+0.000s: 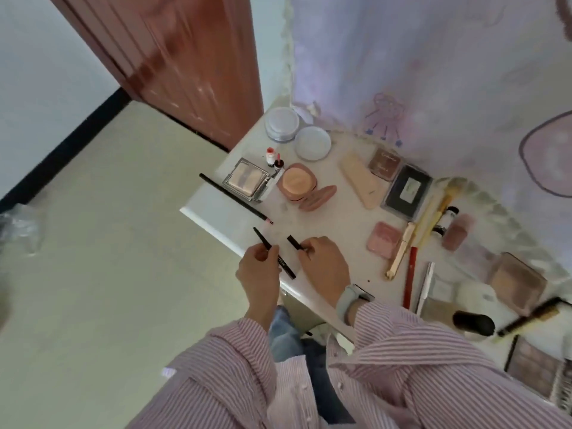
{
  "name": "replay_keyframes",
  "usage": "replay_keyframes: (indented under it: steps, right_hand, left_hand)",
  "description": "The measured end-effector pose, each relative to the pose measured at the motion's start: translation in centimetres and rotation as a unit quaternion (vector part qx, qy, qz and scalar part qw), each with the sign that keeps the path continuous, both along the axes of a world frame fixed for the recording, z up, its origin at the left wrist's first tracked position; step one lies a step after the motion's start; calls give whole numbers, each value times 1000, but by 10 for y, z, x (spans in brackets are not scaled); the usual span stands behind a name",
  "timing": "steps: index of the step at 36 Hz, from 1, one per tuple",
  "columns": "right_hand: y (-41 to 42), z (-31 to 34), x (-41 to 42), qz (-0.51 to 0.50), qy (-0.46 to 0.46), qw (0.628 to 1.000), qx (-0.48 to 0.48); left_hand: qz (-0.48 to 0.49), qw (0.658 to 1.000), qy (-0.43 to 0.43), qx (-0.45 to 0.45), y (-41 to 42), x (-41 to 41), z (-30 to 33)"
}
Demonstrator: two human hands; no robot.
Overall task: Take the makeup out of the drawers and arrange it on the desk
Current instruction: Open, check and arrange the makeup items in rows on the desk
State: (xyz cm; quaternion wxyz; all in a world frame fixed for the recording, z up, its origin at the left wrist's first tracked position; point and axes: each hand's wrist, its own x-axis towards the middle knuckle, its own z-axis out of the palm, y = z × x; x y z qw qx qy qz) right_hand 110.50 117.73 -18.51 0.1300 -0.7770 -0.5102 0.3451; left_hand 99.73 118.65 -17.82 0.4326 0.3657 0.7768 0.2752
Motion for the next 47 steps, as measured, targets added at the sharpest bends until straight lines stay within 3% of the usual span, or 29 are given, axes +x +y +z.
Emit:
replay_keyframes:
  steps: [11, 17, 20, 23, 26, 39, 47]
  right_hand:
    - [22, -7, -27, 39, -28, 998, 41]
    - [15, -5, -30, 53, -12, 996, 78]
    - [4, -4, -26, 113, -47, 984, 128]
    - [-4, -10, -19, 174, -86, 970, 150]
    - [-2, -14, -18, 175, -88, 968, 159]
    - [19, -15, -24, 142, -87, 962, 216]
    - [7, 13, 17, 121, -85, 963, 224]
  left_hand:
    - [87, 994, -37, 50, 30, -10, -8]
    - [60, 992, -81, 71, 19, -12, -7]
    - [-46, 991, 37, 123, 8, -19, -17]
    - [-149, 958, 172, 175, 2, -29, -30]
    - [-188, 933, 247, 181, 4, -36, -37]
    - [-236, 916, 280, 164, 25, -41, -45]
    - [-254, 911, 287, 152, 12, -36, -48]
